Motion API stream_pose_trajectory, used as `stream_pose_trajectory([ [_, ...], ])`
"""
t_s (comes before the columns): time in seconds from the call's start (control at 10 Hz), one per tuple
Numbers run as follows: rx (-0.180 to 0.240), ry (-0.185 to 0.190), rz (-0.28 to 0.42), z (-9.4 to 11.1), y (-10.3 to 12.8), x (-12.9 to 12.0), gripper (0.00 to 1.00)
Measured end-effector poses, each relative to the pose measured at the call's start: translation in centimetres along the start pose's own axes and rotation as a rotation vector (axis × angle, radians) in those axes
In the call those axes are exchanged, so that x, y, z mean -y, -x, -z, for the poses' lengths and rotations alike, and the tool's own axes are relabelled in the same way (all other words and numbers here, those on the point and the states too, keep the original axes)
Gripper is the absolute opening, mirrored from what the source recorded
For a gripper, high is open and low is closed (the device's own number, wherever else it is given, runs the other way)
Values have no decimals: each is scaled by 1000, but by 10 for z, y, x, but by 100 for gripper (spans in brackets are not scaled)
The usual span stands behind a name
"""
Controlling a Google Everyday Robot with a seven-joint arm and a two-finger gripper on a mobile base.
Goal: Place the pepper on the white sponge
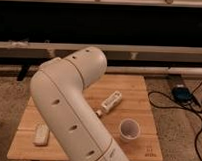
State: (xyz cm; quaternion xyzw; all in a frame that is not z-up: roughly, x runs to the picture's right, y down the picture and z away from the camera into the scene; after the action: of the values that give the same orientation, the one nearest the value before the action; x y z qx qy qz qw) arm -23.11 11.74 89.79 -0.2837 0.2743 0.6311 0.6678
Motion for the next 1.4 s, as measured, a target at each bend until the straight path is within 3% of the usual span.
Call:
stream_pose_trajectory([
  [0.3, -10, 29, -6, 35, -24, -3, 0],
  [0.5, -26, 63, 19, 67, -59, -22, 0],
  [0.7, -46, 96, 45, 83, -98, -43, 0],
  [1.1, -121, 138, 98, 78, -169, -88, 0],
  [1.4, -165, 129, 96, 66, -189, -95, 0],
])
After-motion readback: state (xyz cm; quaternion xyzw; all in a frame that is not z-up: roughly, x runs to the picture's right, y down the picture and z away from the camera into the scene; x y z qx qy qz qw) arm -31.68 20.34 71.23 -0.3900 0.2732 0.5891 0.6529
